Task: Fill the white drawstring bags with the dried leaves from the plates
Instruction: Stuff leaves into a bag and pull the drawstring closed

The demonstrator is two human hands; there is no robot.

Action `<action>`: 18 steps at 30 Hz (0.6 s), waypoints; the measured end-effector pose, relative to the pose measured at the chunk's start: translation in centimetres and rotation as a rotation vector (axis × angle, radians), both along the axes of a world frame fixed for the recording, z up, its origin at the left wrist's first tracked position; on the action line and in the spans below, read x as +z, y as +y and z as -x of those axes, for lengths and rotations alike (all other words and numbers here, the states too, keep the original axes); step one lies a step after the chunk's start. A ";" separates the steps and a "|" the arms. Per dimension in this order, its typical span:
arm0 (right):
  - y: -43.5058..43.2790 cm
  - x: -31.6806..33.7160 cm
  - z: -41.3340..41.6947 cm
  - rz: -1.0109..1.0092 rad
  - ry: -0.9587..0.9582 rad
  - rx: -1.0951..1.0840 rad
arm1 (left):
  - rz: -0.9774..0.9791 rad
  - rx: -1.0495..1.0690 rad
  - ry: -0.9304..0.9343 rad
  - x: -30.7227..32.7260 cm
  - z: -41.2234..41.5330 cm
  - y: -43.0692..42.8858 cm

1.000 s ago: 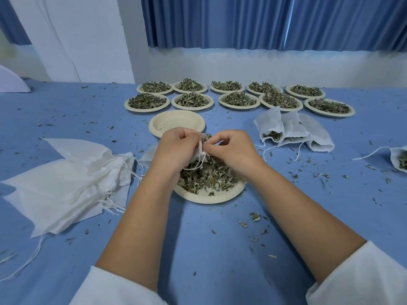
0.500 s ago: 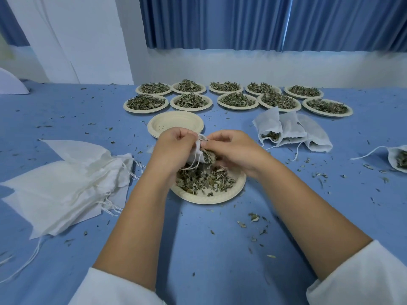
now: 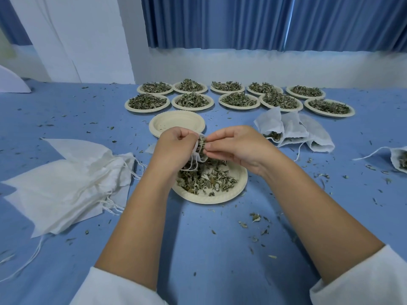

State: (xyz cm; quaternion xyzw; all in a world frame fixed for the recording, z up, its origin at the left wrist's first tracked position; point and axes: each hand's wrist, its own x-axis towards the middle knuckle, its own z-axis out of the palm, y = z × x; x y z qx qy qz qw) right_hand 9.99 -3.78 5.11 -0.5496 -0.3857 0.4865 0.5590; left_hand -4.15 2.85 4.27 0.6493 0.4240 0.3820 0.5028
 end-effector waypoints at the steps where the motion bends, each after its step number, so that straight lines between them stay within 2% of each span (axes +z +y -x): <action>1: 0.1 -0.1 0.2 -0.015 -0.022 -0.005 | -0.002 -0.018 0.009 0.0 0.0 -0.1; 3: 0.2 -0.4 0.6 -0.027 -0.114 -0.031 | -0.008 -0.039 0.012 0.1 0.0 -0.2; 6: 0.4 -1.0 1.1 -0.043 -0.391 -0.151 | 0.001 -0.062 -0.010 0.4 0.0 -0.6; 8: 0.8 -1.6 1.0 -0.080 -0.493 -0.242 | 0.009 -0.062 -0.032 0.6 0.0 -0.8; 10: 1.1 -2.0 0.9 -0.041 -0.465 -0.253 | 0.011 -0.062 -0.035 0.8 0.0 -0.9; 12: 1.3 -2.3 0.8 0.030 -0.285 -0.161 | 0.007 -0.089 -0.028 0.9 0.1 -1.0; 15: 1.5 -2.7 0.6 0.032 -0.067 -0.017 | 0.003 -0.153 -0.025 1.1 0.1 -1.3; 18: 1.6 -3.0 0.5 0.010 -0.115 -0.056 | -0.011 -0.177 -0.015 1.0 0.0 -1.5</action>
